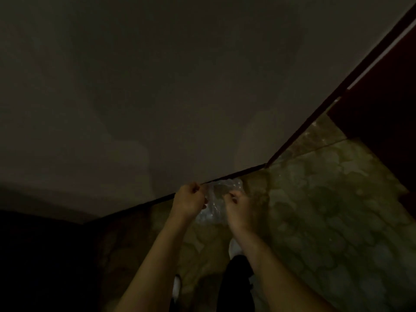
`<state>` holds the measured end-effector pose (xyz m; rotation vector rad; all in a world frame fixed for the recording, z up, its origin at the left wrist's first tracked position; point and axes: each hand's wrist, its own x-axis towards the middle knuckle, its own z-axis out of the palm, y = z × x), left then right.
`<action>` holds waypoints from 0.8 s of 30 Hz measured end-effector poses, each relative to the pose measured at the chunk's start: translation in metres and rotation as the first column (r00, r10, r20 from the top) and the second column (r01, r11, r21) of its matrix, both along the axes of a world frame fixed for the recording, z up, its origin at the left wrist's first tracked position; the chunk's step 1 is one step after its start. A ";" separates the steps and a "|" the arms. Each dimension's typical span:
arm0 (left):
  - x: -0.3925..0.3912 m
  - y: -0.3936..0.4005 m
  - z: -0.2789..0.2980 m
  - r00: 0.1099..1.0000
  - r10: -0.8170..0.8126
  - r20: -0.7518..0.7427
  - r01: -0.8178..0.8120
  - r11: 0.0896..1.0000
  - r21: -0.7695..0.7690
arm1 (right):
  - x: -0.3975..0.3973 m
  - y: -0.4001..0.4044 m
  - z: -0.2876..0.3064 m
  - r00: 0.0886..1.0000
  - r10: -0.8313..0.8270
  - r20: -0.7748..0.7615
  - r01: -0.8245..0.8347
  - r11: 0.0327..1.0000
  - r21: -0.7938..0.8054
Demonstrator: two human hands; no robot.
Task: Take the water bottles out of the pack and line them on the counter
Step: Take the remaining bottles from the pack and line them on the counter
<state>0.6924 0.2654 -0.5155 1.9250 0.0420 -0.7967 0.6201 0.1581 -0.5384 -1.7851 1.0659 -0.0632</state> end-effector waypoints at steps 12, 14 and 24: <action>-0.028 -0.100 -0.085 0.877 0.397 -0.271 -0.380 0.918 0.113 | 0.020 -0.098 -0.103 0.879 0.394 -0.268 -0.278 0.881 0.384; -0.029 -0.101 -0.101 0.857 0.434 -0.276 -0.412 0.901 0.137 | 0.023 -0.099 -0.117 0.867 0.417 -0.274 -0.286 0.865 0.413; -0.012 -0.092 -0.256 0.789 0.542 -0.288 -0.527 0.839 0.136 | 0.047 -0.107 -0.258 0.833 0.465 -0.300 -0.354 0.864 0.358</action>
